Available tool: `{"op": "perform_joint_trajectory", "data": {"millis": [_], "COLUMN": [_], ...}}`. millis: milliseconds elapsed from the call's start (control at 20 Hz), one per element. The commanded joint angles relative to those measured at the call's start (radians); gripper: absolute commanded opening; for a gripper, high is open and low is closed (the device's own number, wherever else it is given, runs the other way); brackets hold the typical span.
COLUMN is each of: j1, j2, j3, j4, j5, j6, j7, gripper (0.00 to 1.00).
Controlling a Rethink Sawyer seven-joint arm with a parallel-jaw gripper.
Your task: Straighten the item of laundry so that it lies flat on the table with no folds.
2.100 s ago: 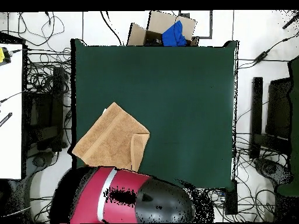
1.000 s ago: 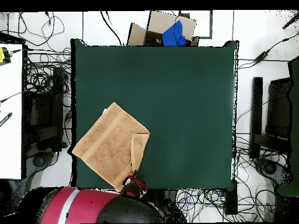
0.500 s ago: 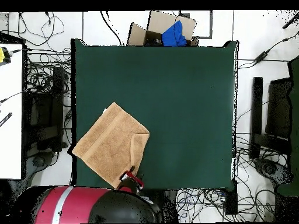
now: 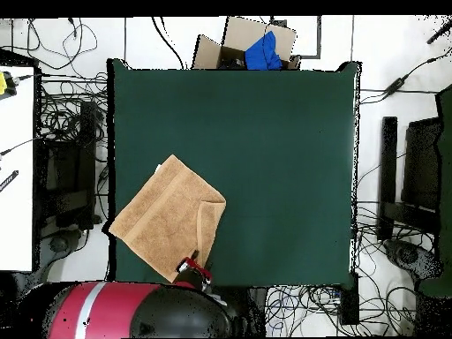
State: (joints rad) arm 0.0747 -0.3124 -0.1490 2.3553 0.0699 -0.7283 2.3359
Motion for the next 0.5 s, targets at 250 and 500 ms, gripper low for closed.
{"op": "perform_joint_trajectory", "data": {"millis": [250,500], "j1": [0.017,0.01], "j2": [0.014,0.009], "j3": [0.112,0.112], "j4": [-0.068,-0.063], "j5": [0.103,0.1], "j6": [0.07,0.076], "j7": [0.224,0.213], "gripper": [1.0,1.0]}}
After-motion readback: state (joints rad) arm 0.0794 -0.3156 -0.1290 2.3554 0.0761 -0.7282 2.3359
